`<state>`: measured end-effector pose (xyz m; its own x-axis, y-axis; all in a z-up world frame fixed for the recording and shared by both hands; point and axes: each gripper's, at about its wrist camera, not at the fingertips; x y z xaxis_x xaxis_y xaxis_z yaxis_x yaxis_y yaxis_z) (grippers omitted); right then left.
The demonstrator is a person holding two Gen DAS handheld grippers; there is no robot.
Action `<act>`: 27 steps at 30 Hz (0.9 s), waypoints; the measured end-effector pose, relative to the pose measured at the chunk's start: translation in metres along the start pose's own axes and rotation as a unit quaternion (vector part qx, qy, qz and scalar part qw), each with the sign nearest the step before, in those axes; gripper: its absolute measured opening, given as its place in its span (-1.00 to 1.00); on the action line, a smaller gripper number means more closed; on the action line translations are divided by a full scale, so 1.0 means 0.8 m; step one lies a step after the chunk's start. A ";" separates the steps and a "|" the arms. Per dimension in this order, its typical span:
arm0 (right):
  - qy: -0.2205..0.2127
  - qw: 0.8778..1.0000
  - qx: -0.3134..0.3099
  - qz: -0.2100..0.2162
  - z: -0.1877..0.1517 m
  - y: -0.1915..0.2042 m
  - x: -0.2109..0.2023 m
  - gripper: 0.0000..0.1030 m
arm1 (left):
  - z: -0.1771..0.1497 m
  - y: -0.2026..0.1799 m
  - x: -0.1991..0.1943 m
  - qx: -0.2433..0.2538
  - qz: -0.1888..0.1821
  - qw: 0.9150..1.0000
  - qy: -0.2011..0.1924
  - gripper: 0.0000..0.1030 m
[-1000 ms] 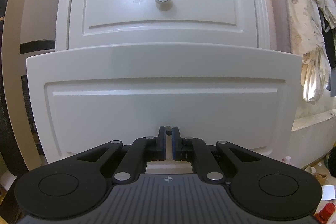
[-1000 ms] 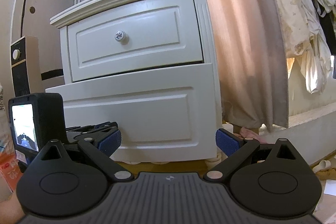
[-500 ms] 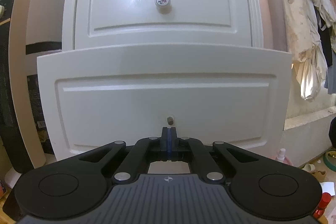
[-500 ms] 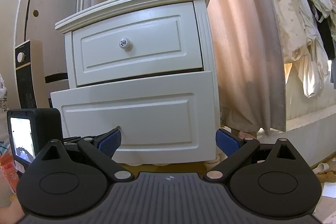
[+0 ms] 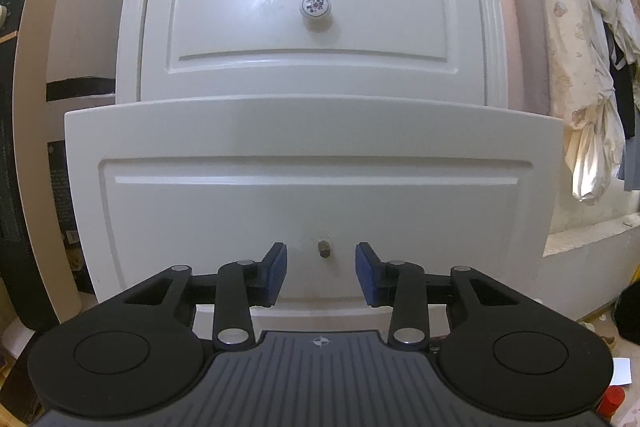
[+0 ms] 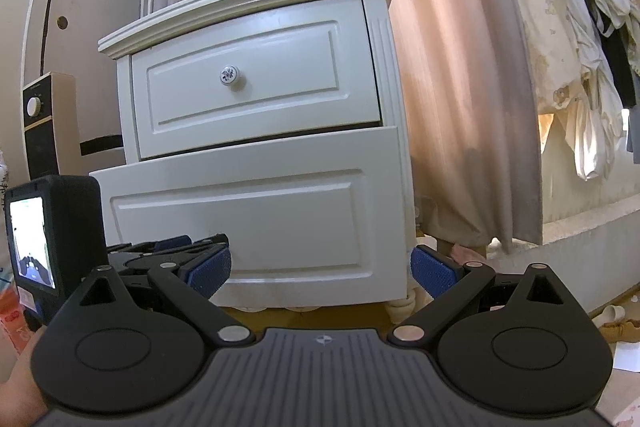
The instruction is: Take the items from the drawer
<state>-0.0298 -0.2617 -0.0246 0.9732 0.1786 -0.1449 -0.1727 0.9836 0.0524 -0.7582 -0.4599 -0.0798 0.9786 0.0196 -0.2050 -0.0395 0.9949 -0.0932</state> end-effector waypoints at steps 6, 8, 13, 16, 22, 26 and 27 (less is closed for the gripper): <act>0.007 1.000 0.003 0.001 -0.004 -0.003 0.009 1.00 | -0.074 -0.058 -0.137 0.001 0.006 1.000 -0.002 -0.26; 0.010 1.000 0.003 0.001 -0.005 -0.003 0.012 1.00 | -0.089 -0.067 -0.160 0.002 0.009 1.000 -0.006 -0.26; 0.015 1.000 0.003 0.001 -0.007 -0.002 0.019 1.00 | -0.142 -0.115 -0.273 0.017 0.018 0.999 -0.034 -0.25; 0.019 1.000 0.003 0.002 -0.008 -0.001 0.023 1.00 | -0.136 -0.111 -0.245 0.010 0.017 0.999 -0.030 -0.25; 0.021 1.000 0.003 0.000 -0.008 0.000 0.025 1.00 | -0.111 -0.110 -0.167 0.003 0.019 1.000 -0.024 -0.26; 0.022 1.000 0.002 -0.003 -0.007 -0.001 0.026 1.00 | -0.172 -0.177 -0.251 0.005 0.011 1.000 -0.018 -0.39; 0.022 1.000 0.001 -0.004 -0.007 0.000 0.026 1.00 | -0.186 -0.190 -0.276 0.006 0.009 1.000 -0.018 -0.43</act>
<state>-0.0101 -0.2580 -0.0331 0.9668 0.1722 -0.1888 -0.1652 0.9849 0.0524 -0.9982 -0.6301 -0.1650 0.9843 0.0414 -0.1714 -0.0556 0.9954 -0.0785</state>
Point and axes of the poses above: each gripper's, at about its wrist camera, not at the fingertips, and x roughly the way its jaws point, y to its left, z to its top, and after that the axes turned 6 degrees about -x, right-handed
